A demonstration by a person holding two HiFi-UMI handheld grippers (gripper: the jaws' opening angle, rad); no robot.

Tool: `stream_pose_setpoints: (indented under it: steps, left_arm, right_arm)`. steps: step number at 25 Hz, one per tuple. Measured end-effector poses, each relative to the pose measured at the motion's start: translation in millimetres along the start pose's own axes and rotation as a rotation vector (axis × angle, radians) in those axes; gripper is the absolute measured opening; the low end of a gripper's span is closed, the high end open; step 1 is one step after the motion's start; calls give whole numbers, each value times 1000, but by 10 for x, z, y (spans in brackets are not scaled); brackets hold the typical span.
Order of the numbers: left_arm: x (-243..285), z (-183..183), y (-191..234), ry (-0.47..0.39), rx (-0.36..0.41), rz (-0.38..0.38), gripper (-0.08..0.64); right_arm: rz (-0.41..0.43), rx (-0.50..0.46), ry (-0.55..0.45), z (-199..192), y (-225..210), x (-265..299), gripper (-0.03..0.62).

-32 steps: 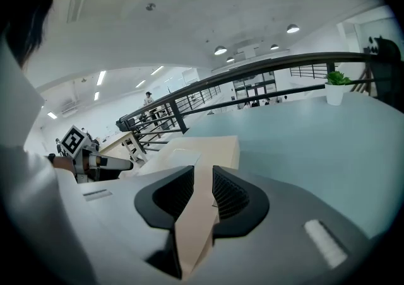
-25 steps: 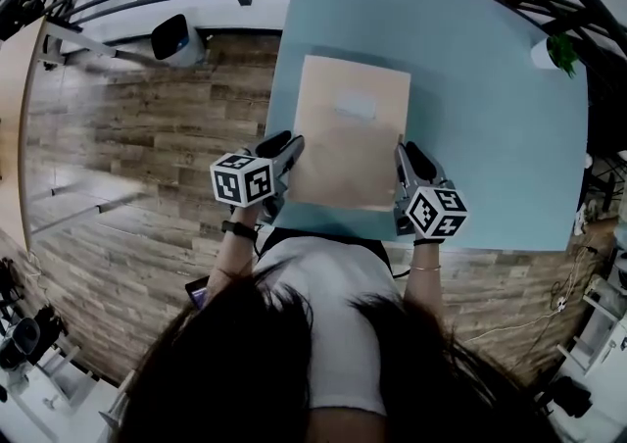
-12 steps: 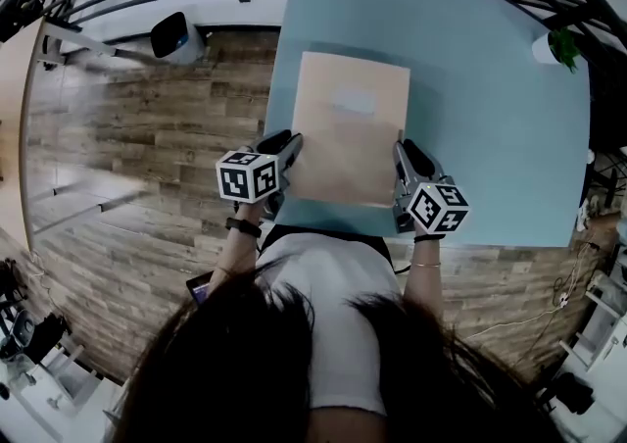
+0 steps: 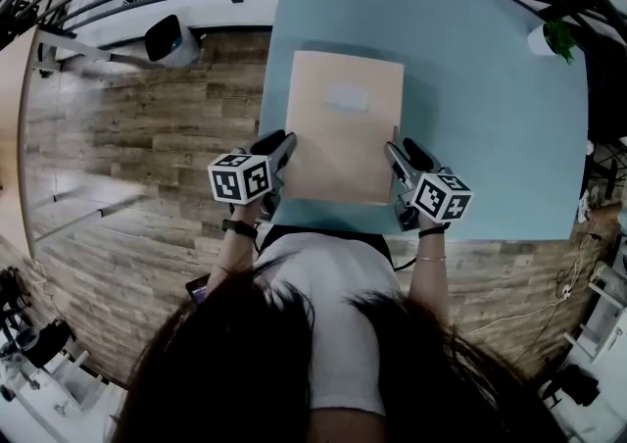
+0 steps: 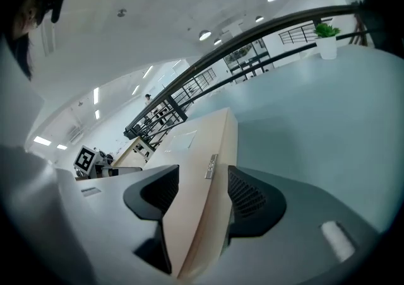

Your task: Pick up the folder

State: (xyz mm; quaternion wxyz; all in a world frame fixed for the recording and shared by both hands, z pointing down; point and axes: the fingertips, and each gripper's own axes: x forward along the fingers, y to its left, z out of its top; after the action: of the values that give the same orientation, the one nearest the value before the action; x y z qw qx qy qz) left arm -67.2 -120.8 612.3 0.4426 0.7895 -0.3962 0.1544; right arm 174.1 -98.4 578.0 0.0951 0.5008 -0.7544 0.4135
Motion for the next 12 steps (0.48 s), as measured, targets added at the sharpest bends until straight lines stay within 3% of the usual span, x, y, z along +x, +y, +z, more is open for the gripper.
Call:
stream_pose_setpoints:
  steps: [4, 12]
  left_arm:
    - [7, -4, 3, -7, -8, -6, 170]
    - [3, -17, -21, -13, -15, -7, 170]
  right_arm:
    - [80, 87, 76, -150, -63, 87, 276]
    - [193, 190, 183, -309, -181, 189, 302]
